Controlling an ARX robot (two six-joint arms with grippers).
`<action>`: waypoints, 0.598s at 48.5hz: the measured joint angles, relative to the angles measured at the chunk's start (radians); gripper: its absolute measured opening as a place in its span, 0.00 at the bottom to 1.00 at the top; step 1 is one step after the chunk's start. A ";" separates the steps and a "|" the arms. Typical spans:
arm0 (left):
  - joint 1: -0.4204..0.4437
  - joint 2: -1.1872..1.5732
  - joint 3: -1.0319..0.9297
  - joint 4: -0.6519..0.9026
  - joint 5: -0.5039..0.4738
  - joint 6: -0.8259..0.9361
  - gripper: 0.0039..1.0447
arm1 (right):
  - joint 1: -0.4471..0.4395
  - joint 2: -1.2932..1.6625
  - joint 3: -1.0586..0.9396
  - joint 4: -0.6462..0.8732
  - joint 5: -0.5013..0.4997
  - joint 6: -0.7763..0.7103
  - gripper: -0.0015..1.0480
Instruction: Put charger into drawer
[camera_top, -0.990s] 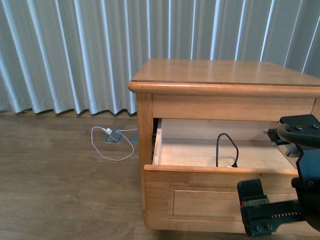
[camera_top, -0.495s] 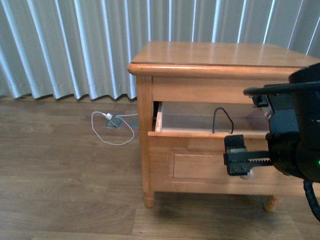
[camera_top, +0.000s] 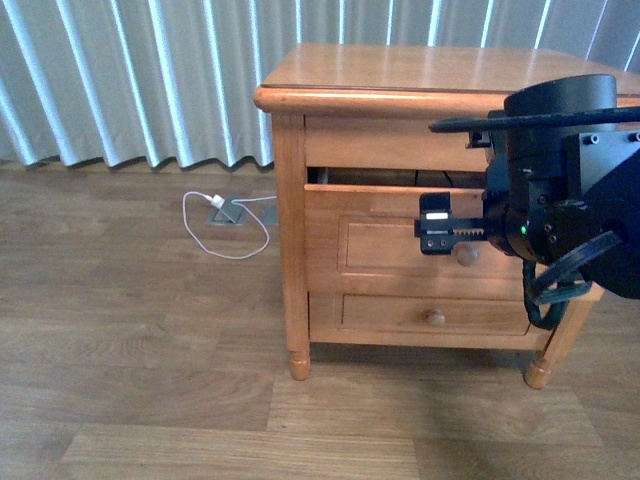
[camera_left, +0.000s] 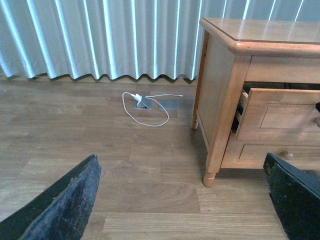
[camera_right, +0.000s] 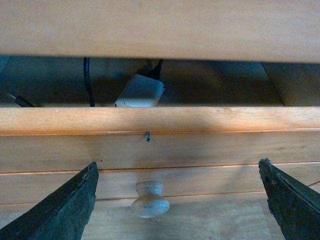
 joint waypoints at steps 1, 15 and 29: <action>0.000 0.000 0.000 0.000 0.000 0.000 0.94 | -0.001 0.008 0.011 0.009 0.000 0.000 0.92; 0.000 0.000 0.000 0.000 0.000 0.000 0.94 | -0.006 0.142 0.179 0.046 -0.006 0.011 0.92; 0.000 0.000 0.000 0.000 0.000 0.000 0.94 | -0.009 0.172 0.193 0.092 -0.021 0.008 0.92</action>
